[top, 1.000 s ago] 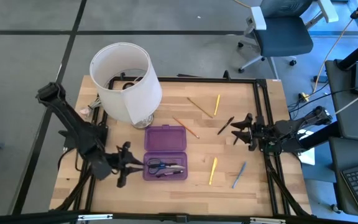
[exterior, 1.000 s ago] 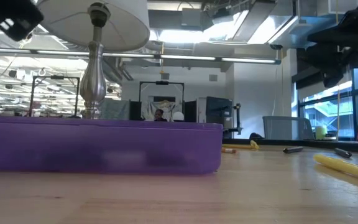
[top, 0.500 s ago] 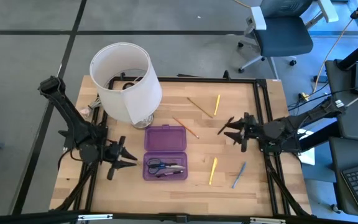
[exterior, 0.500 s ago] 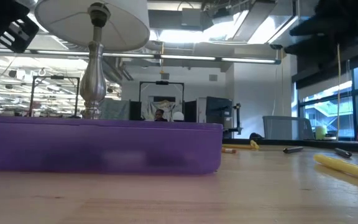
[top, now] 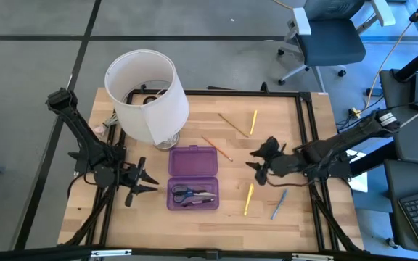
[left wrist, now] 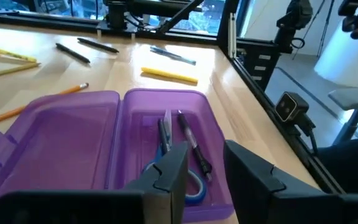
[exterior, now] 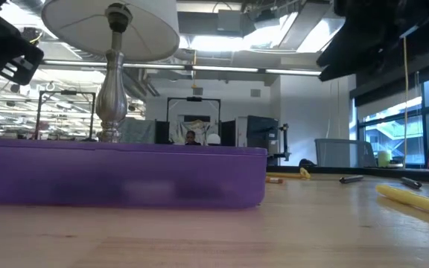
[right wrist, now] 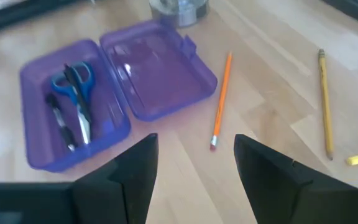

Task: Pick & place school supplies into a supply box
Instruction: Put the orange pencil into the purple supply box

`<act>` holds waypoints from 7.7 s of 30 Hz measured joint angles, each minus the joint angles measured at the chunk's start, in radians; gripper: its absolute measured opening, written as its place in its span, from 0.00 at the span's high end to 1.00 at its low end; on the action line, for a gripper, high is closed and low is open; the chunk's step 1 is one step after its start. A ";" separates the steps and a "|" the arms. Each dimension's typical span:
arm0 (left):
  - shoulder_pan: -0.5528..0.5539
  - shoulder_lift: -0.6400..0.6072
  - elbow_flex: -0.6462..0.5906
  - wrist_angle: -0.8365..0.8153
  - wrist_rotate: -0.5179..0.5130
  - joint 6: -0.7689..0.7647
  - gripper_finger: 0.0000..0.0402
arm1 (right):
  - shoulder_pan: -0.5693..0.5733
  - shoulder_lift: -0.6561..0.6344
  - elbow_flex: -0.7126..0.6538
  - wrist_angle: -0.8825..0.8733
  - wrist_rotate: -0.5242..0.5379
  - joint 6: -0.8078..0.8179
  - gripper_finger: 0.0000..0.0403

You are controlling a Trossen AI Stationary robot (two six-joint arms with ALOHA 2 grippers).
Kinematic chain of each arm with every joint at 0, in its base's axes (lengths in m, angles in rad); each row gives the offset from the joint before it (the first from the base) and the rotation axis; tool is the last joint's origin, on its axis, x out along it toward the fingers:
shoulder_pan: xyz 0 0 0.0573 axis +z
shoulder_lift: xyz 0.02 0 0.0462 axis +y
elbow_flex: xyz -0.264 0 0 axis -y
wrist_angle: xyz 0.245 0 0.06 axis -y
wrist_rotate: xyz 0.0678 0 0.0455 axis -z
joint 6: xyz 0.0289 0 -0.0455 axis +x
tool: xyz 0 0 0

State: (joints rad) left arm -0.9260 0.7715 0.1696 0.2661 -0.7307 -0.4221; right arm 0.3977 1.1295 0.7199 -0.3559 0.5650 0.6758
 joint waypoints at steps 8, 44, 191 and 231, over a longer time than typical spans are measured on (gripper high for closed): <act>0.000 0.000 0.000 -0.002 -0.008 0.067 0.77 | -0.018 0.158 0.083 0.028 0.000 -0.145 0.47; 0.000 0.000 0.001 -0.003 -0.008 0.069 0.76 | -0.324 0.507 0.113 0.078 -0.274 -0.127 0.47; 0.000 0.001 0.001 -0.008 -0.008 0.066 0.77 | -0.295 0.544 0.112 -0.100 -0.500 -0.055 0.94; 0.000 0.001 0.001 -0.008 -0.009 0.069 0.77 | -0.180 0.544 0.108 -0.344 -0.522 -0.162 0.81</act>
State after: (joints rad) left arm -0.9257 0.7723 0.1707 0.2584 -0.7395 -0.3531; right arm 0.2182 1.6737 0.8284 -0.6994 0.0431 0.5138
